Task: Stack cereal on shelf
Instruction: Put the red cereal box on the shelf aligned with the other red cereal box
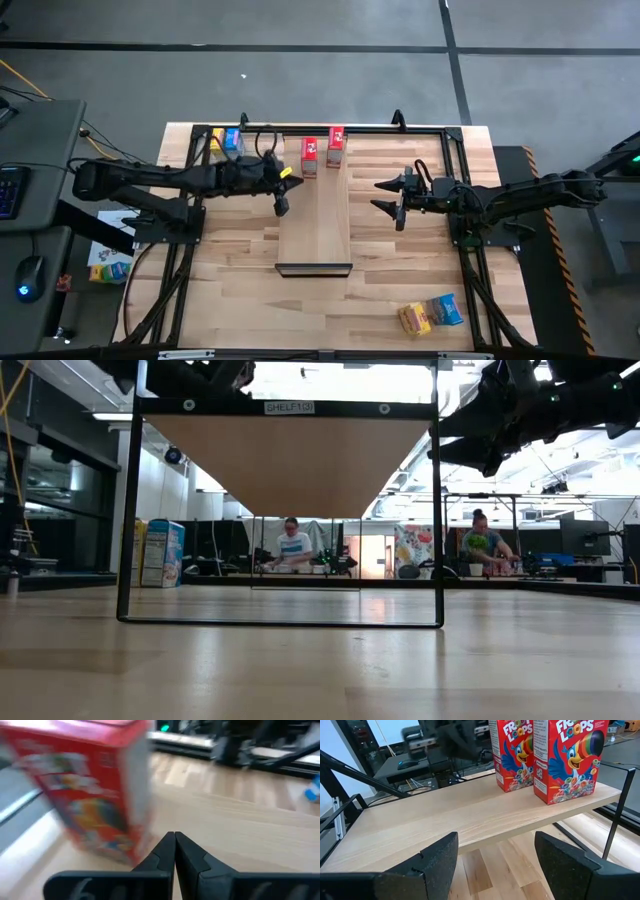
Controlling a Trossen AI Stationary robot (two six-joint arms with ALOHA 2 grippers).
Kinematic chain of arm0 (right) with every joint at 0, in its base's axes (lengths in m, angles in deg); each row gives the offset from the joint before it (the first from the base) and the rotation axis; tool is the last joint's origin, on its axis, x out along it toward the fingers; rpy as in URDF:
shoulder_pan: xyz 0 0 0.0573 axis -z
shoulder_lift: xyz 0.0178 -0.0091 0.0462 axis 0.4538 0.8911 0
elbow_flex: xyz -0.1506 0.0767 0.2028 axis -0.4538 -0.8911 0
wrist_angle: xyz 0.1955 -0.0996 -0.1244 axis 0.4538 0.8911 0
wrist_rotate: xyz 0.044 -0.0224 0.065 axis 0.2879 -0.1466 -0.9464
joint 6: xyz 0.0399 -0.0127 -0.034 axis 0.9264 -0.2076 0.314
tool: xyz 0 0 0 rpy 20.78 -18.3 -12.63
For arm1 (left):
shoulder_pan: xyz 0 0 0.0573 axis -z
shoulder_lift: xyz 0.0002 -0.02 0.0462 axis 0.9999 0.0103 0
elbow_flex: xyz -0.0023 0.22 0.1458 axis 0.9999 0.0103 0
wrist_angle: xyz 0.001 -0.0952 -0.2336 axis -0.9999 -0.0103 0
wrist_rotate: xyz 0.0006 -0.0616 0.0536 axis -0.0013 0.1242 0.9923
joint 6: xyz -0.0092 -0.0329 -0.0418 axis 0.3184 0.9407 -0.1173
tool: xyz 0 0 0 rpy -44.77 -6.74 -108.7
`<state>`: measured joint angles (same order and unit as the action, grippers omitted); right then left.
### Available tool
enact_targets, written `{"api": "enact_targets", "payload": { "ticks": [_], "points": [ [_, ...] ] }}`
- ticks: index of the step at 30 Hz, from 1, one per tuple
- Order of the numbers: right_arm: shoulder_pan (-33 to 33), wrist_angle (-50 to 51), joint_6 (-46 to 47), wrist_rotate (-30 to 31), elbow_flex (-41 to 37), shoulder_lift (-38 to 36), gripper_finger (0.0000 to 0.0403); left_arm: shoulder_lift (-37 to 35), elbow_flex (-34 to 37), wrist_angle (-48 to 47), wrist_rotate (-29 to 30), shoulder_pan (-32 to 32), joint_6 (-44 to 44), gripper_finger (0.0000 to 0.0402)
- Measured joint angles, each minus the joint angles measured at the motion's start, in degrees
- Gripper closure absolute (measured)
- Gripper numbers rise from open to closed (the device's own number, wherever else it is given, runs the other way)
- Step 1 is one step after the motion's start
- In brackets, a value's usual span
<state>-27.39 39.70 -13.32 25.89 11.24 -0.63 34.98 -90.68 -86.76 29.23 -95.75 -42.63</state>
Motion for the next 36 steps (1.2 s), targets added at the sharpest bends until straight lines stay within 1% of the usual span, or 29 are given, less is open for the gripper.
{"api": "enact_targets", "payload": {
  "ticks": [4,8,14,19,22,29,32,36],
  "points": [
    [0.0,0.0,0.0,0.0,0.0,0.0,0.0146,0.1,4.3,8.7,0.0,1.7,-2.6,0.0401],
    [0.0,0.0,0.0,0.0,0.0,0.0,0.0146,0.2,7.0,16.3,-0.2,0.6,-6.1,0.0401],
    [0.0,0.0,0.0,0.1,0.0,0.0,0.0146,0.9,7.2,18.4,-6.3,-3.9,-8.3,0.0401],
    [0.0,0.0,0.0,1.5,0.0,0.0,0.0146,1.7,7.3,18.6,-9.2,-7.6,-9.7,0.0401],
    [0.0,0.0,0.0,1.5,0.0,0.0,0.0146,2.1,7.3,19.1,-12.3,-9.5,-10.6,0.0401],
    [0.0,0.0,-0.1,1.5,0.0,0.0,0.0146,2.5,7.2,19.5,-13.0,-13.0,-11.2,0.0401],
    [0.0,0.0,-0.1,1.5,0.0,0.0,0.0146,2.5,7.2,20.7,-15.2,-13.9,-11.0,0.0401],
    [0.0,0.0,-0.1,1.5,0.0,0.0,0.0146,4.3,7.2,22.9,-17.3,-14.1,-10.6,0.0401]
  ]
}}
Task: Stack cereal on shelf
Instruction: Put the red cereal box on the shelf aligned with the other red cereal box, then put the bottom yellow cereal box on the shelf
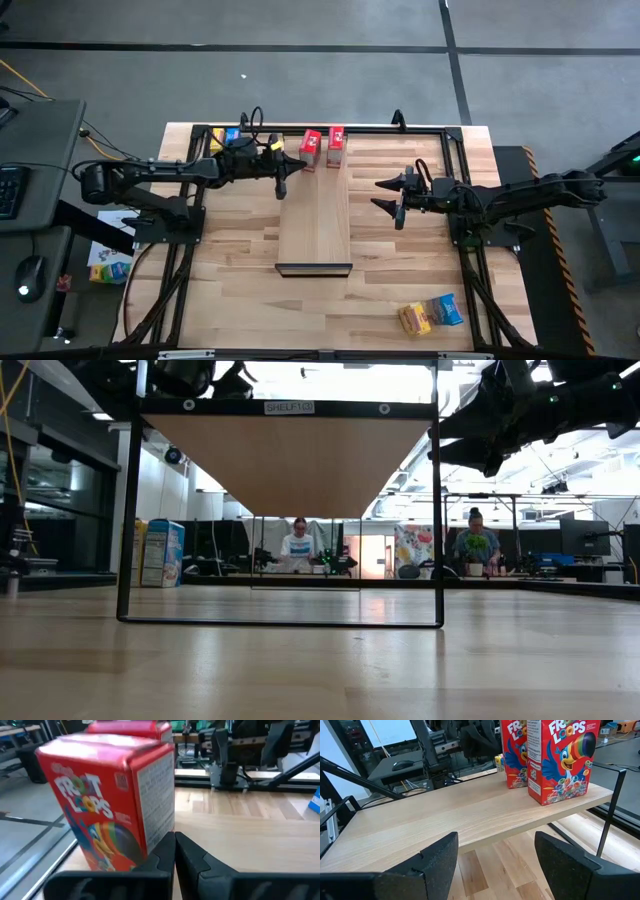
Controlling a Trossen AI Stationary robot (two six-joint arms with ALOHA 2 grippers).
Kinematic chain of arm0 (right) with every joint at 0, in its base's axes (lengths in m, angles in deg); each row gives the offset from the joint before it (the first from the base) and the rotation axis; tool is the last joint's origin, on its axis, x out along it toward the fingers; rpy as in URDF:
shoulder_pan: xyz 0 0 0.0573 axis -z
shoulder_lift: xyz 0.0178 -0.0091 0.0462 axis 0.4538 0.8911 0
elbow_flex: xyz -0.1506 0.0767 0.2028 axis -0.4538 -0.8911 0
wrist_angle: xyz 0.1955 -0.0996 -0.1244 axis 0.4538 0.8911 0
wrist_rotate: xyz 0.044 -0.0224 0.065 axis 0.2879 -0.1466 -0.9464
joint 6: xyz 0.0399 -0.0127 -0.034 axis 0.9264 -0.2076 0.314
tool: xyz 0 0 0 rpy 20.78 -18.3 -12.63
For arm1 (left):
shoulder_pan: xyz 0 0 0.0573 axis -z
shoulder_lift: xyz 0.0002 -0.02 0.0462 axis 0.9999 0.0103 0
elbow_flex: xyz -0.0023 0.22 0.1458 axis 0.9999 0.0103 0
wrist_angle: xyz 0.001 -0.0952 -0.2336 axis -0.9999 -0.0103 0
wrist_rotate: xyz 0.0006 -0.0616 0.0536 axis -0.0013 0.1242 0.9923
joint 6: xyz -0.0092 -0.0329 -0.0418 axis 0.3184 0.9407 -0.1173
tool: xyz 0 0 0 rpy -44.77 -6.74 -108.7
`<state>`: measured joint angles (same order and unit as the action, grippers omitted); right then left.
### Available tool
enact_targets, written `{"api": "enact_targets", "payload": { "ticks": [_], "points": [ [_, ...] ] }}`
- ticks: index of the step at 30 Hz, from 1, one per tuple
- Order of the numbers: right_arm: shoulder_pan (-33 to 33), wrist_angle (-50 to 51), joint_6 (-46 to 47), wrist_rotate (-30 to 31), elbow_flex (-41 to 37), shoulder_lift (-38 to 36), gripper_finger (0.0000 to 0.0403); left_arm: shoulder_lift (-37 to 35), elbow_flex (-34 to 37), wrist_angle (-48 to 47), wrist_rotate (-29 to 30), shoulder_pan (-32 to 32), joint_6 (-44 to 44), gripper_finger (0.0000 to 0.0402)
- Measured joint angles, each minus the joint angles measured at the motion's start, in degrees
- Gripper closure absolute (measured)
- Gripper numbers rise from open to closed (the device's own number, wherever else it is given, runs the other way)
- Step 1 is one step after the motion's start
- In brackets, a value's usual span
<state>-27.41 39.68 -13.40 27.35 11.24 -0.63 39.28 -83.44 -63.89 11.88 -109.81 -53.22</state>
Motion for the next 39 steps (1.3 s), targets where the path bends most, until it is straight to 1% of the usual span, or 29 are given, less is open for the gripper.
{"api": "enact_targets", "payload": {
  "ticks": [5,8,10,12,14,16,17,19,23,27,30,35,39],
  "points": [
    [0.0,0.1,0.0,0.0,0.0,0.0,0.0146,0.7,-0.4,-1.0,-2.1,0.6,-0.1,0.0401],
    [0.0,0.9,0.0,0.0,0.0,0.0,0.0146,-2.1,-0.5,-4.2,-2.3,1.2,-1.5,0.0401],
    [0.0,1.5,0.0,0.0,0.0,0.0,0.0146,-4.4,-0.5,-7.3,-1.4,1.5,-2.9,0.0401],
    [0.0,2.2,0.0,-0.1,0.0,0.0,0.0146,-6.9,-0.5,-10.2,1.9,1.8,-3.9,0.0401],
    [0.0,2.2,0.0,-0.1,0.0,0.0,0.0146,-9.0,-0.5,-11.9,8.2,2.3,-4.6,0.0401],
    [0.0,2.1,-0.1,-0.2,0.0,0.0,0.0146,-10.0,0.0,-11.4,14.0,2.7,-5.0,0.0401],
    [0.0,2.0,-0.3,-0.2,0.0,0.0,0.0146,-9.9,0.0,-11.1,16.0,2.7,-4.9,0.0401],
    [0.0,1.6,-0.4,-0.2,0.0,0.0,0.0146,-9.0,0.0,-10.4,17.7,2.4,-4.7,0.0401],
    [0.1,1.6,-0.4,-0.2,0.0,0.0,0.0146,-4.6,0.0,-8.2,15.3,1.9,-4.6,0.0401],
    [0.1,1.6,-0.4,-0.2,0.0,0.0,0.0146,-0.2,0.0,-4.2,15.1,1.9,-4.5,0.0401],
    [0.1,1.7,-0.4,-0.2,0.0,0.0,0.0146,1.4,0.0,-3.7,15.1,2.0,-4.5,0.0401],
    [0.1,1.7,-0.4,-0.2,0.0,0.0,0.0146,1.0,-0.4,-4.4,15.3,2.1,-4.1,0.0401],
    [0.1,1.7,-0.4,-0.2,0.0,0.0,0.0146,-2.8,-0.5,-7.7,15.5,1.9,-4.0,0.0401]
  ]
}}
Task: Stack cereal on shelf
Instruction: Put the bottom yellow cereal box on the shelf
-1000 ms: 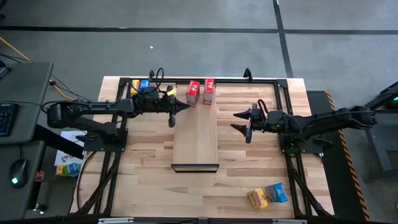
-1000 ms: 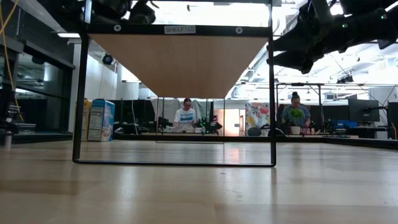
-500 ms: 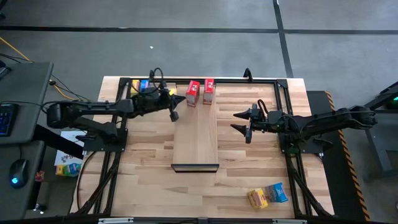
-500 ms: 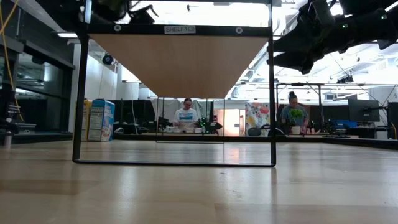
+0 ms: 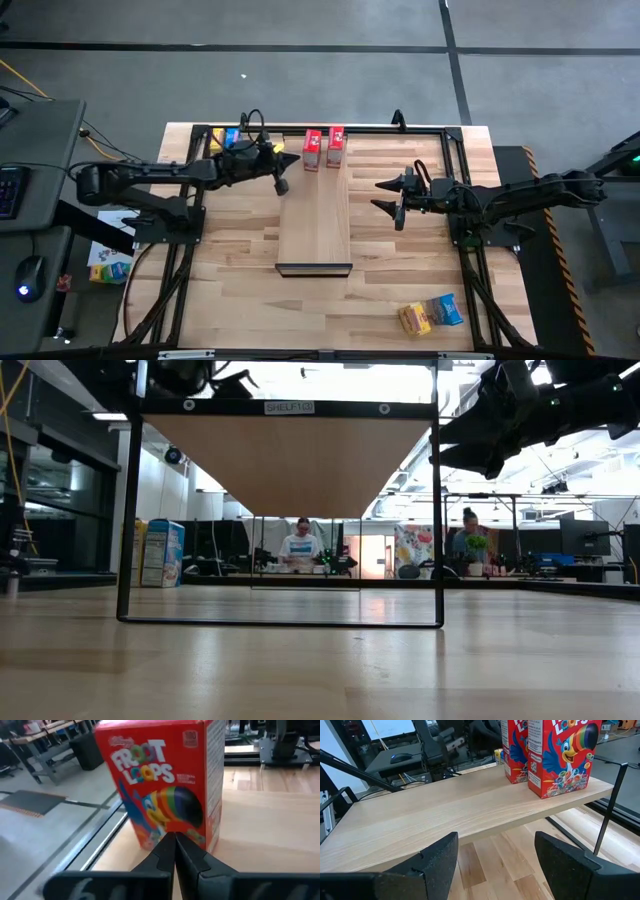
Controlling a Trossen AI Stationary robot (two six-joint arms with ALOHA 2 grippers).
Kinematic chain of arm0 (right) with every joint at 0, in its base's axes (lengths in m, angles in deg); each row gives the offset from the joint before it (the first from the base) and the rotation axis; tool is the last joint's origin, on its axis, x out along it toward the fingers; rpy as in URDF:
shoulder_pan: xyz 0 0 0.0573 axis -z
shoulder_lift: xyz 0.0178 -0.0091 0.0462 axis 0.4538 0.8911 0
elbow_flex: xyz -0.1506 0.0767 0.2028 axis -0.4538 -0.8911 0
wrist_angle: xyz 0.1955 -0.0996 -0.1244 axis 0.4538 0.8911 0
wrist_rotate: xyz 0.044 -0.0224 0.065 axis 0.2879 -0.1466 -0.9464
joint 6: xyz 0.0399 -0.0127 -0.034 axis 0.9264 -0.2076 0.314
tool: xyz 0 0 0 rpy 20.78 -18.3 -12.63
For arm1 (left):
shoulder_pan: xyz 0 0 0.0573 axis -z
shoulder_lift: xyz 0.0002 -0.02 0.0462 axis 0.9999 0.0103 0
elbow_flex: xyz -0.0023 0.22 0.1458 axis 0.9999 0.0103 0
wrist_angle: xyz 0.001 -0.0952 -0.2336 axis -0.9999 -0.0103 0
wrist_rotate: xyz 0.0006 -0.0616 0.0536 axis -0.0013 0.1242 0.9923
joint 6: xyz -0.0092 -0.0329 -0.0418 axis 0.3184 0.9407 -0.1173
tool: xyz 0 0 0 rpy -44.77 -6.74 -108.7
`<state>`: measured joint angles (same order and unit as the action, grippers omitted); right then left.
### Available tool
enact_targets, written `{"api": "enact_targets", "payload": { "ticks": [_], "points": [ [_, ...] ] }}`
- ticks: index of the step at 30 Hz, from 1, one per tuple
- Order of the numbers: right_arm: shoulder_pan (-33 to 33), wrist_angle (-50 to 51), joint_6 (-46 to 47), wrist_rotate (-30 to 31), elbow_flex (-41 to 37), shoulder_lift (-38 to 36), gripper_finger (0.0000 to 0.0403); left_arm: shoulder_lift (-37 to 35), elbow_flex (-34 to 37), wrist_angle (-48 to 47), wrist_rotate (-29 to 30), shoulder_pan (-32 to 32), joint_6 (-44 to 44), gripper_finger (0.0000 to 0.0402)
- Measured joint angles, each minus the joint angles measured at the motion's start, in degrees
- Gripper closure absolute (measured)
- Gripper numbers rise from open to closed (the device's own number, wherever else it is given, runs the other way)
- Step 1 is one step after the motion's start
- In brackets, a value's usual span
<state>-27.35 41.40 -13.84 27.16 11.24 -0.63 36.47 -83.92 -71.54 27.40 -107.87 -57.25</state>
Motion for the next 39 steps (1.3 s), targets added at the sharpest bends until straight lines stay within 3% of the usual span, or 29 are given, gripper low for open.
{"api": "enact_targets", "payload": {
  "ticks": [4,7,16,21,23,25,28,33,36,39],
  "points": [
    [0.0,0.0,-0.4,0.0,0.0,0.0,0.0146,-5.2,0.2,-6.6,-1.0,0.4,1.4,0.0401],
    [0.0,0.0,-0.6,0.0,0.0,0.0,0.0146,-9.1,2.7,-6.3,-2.7,1.6,3.0,0.0401],
    [0.0,-1.5,0.0,0.0,0.0,0.0,0.0146,-19.9,16.8,12.5,-5.5,7.4,4.5,0.0401],
    [-0.2,-11.1,6.2,0.9,0.3,0.0,0.0146,-23.1,19.7,13.5,-9.7,9.0,4.1,0.0401],
    [-1.0,-9.4,8.0,1.0,2.8,0.0,0.0146,-23.9,19.9,13.5,-9.8,9.3,4.0,0.0401],
    [-2.6,-1.1,10.3,1.1,7.3,0.0,0.0146,-24.5,19.9,13.6,-9.8,9.3,4.0,0.0401],
    [-6.2,22.8,16.7,3.6,17.3,1.5,0.0146,-25.2,19.9,13.6,-9.8,9.3,4.0,0.0401],
    [-15.4,63.5,38.9,7.5,33.5,9.5,0.0146,-25.8,19.9,13.7,-9.8,9.3,3.9,0.0401],
    [-22.4,79.0,53.5,4.6,40.0,15.3,0.0146,-25.8,19.9,13.5,-9.7,9.3,3.9,0.0401],
    [-29.7,88.0,65.9,1.4,45.3,20.5,0.0146,-25.8,19.9,13.5,-9.7,9.3,3.9,0.0401]
  ]
}}
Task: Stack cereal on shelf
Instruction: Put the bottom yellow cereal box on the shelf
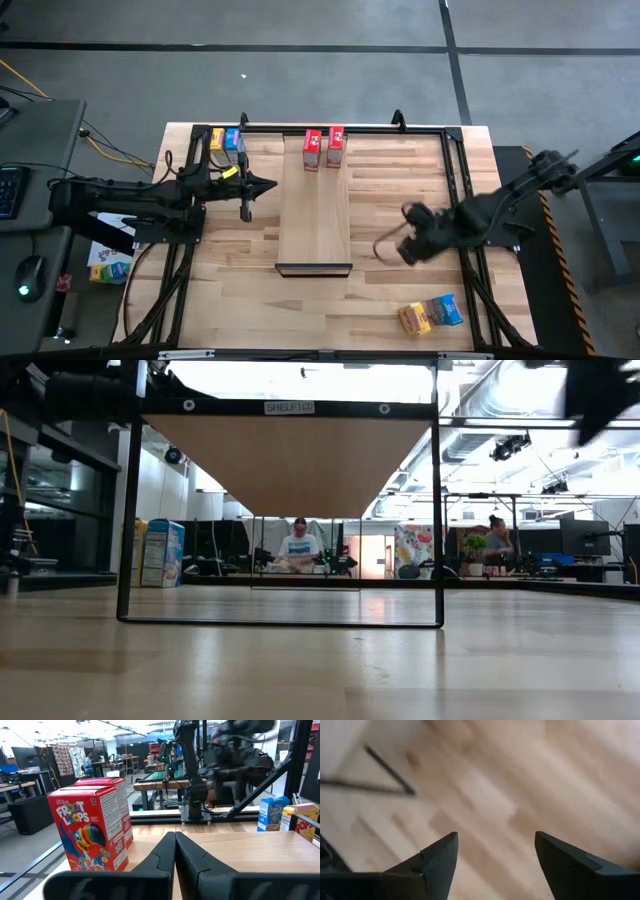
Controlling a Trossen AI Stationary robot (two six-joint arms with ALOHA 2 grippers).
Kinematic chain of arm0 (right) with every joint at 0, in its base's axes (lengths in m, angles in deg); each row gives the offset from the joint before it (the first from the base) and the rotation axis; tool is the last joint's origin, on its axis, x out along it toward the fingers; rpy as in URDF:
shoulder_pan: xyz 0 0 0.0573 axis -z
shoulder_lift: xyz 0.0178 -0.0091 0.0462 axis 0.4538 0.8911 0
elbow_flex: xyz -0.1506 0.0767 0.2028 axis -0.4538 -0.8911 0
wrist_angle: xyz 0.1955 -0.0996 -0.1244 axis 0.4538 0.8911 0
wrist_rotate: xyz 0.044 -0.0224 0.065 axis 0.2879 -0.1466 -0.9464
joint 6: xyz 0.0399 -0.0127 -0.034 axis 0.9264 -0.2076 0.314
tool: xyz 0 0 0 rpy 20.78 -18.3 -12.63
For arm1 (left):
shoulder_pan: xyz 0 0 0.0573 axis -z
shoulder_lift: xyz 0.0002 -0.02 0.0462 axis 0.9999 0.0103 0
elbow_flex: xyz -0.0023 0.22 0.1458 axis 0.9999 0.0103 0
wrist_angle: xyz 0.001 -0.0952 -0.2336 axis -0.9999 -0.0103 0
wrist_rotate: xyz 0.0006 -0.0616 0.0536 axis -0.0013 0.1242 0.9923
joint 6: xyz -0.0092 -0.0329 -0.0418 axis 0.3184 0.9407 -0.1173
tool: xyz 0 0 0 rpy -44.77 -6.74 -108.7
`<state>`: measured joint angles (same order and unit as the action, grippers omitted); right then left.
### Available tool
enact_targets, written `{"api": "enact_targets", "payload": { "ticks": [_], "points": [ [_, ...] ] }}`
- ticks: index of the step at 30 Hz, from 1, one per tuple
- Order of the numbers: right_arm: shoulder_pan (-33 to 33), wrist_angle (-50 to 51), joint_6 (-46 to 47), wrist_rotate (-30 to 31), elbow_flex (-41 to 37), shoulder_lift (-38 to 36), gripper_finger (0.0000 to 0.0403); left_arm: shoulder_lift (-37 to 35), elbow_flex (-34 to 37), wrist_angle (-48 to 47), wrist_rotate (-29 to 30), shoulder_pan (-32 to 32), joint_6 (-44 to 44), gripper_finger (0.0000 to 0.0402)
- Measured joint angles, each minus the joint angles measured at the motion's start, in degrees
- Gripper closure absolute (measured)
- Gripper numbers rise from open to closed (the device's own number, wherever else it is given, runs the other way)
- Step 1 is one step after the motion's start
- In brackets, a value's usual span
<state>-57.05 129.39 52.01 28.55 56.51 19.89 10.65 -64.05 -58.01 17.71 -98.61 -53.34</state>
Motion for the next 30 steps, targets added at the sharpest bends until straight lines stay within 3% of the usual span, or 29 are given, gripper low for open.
{"api": "enact_targets", "payload": {
  "ticks": [4,9,21,30],
  "points": [
    [-8.2,7.7,13.3,-3.3,7.1,6.0,0.0146,0.0,0.0,0.0,0.1,0.0,0.1,0.0401],
    [-13.6,12.9,25.7,-4.9,15.7,13.1,0.0146,0.0,0.0,0.0,0.2,0.0,0.1,0.0401],
    [-18.6,12.9,33.0,-12.7,28.7,30.4,0.0146,0.0,0.0,-0.9,0.2,0.0,4.1,0.0401],
    [-20.4,12.9,35.2,-13.1,31.0,35.2,0.0146,0.0,0.0,-0.9,0.2,0.0,4.1,0.0401]
  ]
}}
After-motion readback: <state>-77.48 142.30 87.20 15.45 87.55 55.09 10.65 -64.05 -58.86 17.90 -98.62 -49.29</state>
